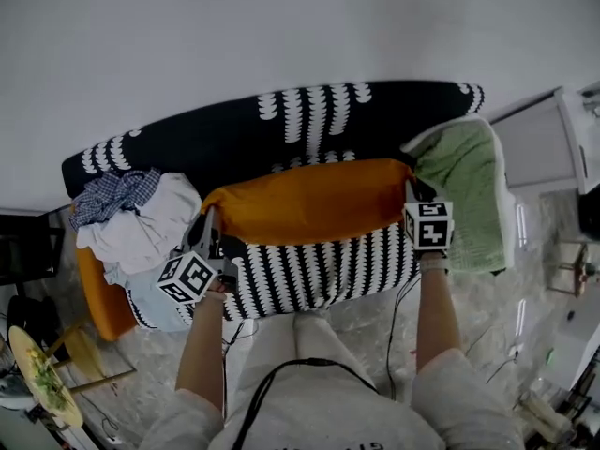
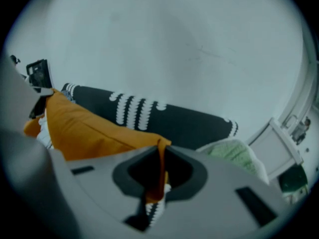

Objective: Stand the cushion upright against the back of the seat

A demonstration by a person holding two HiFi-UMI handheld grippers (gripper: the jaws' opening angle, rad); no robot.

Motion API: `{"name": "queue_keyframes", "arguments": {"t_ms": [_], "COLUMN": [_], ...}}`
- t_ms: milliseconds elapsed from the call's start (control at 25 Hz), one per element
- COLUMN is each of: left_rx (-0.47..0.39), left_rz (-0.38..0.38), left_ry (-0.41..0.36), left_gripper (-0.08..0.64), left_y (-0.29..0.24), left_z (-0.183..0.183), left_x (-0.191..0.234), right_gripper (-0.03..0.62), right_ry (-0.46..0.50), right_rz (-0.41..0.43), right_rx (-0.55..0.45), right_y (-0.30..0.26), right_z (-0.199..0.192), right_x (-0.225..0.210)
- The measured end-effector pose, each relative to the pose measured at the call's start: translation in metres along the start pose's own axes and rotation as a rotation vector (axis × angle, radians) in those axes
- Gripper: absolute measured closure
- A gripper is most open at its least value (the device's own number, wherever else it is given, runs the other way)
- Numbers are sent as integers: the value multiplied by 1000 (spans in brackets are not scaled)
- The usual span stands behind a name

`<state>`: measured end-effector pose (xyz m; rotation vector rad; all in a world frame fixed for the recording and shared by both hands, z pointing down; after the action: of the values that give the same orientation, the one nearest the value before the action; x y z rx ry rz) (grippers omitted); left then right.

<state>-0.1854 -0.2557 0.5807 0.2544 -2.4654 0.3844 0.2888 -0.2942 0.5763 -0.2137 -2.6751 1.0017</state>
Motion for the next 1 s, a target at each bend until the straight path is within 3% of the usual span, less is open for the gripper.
{"name": "queue_keyframes", "arguments": {"t_ms": [360, 560, 840, 1000], "left_rx": [1, 53, 92, 112], "left_rz": [46, 54, 49, 39], "left_ry": [5, 15, 17, -24], "left_gripper": [502, 502, 502, 502], "left_y": [-60, -90, -132, -148], "left_z": [14, 12, 15, 17], "left_x": [10, 11, 10, 9], "right_gripper": [546, 546, 546, 546], "right_ry": [-20, 59, 96, 155], "right_rz": [-16, -32, -53, -72], "right_rx": [20, 43, 50, 63], "right_y": [-60, -86, -120, -137], "right_z": [37, 52, 73, 81], "right_x": [-11, -22, -37, -42]}}
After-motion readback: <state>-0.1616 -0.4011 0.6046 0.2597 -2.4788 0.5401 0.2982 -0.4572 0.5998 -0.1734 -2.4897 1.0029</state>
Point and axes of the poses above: the fingertips, and each gripper's own axes: y backward along the fingers, x to its left, z out of its top, the point moved 4 cm from there along y, backward along the fingers, and after that the axes turned 8 degrees about -x, right-handed, at the moved point
